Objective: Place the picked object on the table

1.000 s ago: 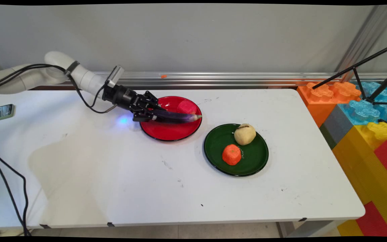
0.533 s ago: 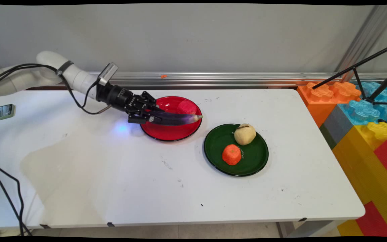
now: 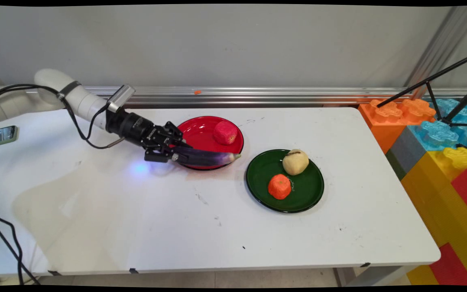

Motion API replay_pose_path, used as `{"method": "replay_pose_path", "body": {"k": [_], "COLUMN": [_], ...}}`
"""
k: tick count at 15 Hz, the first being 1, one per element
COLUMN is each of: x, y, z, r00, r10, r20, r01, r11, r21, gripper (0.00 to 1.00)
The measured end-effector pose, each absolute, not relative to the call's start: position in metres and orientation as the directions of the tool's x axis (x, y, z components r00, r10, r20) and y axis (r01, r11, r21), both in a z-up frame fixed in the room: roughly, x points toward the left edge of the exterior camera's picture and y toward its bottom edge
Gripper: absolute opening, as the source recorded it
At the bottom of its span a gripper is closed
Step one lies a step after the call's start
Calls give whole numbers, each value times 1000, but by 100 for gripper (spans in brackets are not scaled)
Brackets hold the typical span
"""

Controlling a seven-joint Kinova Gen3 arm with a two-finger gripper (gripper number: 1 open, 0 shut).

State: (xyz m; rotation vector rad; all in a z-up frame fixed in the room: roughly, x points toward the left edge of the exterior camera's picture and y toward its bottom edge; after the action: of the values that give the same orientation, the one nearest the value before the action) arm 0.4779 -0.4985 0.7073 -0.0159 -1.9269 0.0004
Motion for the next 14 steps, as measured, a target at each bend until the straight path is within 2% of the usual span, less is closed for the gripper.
{"method": "replay_pose_path", "body": {"k": [14], "x": [473], "y": [-451], "z": [677], "r00": [-354], "r10": [-41], "r20": [934], "r01": [58], "r11": [996], "r21": [65], "gripper": [0]}}
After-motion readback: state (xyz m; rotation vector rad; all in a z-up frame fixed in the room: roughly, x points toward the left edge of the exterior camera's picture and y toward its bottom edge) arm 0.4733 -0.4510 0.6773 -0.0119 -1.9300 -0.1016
